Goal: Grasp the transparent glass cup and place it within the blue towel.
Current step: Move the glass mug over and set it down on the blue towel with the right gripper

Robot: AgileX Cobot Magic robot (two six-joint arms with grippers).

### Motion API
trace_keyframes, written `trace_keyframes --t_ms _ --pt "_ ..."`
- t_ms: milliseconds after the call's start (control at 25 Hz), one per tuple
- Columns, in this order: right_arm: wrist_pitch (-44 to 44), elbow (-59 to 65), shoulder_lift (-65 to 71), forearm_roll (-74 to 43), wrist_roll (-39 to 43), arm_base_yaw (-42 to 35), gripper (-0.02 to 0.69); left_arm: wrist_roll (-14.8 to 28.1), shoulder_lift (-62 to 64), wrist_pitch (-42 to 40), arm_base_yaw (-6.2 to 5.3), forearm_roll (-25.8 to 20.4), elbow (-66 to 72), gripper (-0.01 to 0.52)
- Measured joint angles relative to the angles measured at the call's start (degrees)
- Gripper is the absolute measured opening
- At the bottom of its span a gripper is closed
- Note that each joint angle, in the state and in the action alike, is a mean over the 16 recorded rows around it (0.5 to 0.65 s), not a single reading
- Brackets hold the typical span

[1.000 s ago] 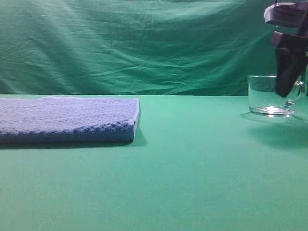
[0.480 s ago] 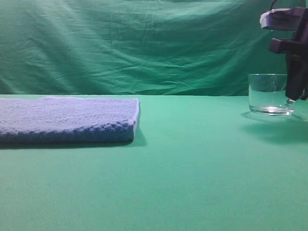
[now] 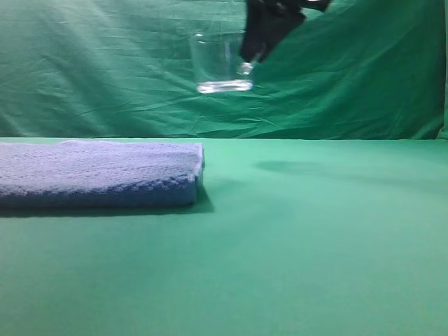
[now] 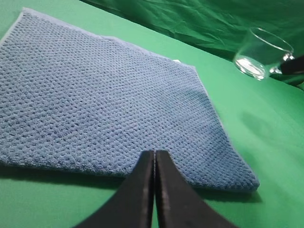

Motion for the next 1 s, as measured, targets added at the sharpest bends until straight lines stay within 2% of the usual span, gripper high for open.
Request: trace_keyframes --t_ms 240,360,600,800,880,1000 --pt "-1.7 -6.9 8.0 0.3 -0.6 5.1 0.105 0.0 0.0 0.0 0.0 0.0 0.0 0.0" --pt "-2.7 -8.6 10.5 0.8 -0.8 6.4 0.132 0.0 0.0 0.0 0.0 0.0 0.0 0.0" --pt "-1.9 -9.5 12.3 1.8 -0.3 7.2 0.291 0.0 0.0 0.0 0.0 0.0 0.0 0.0" --pt "3.6 -9.7 10.1 1.3 3.5 6.9 0.405 0.0 0.0 0.0 0.0 0.0 0.0 0.0" --pt "7.1 -9.7 8.4 0.5 5.9 6.4 0.414 0.0 0.0 0.0 0.0 0.0 0.0 0.0" --pt "12.8 -9.7 5.0 -1.2 9.8 5.4 0.375 0.0 0.0 0.0 0.0 0.0 0.0 0.0"
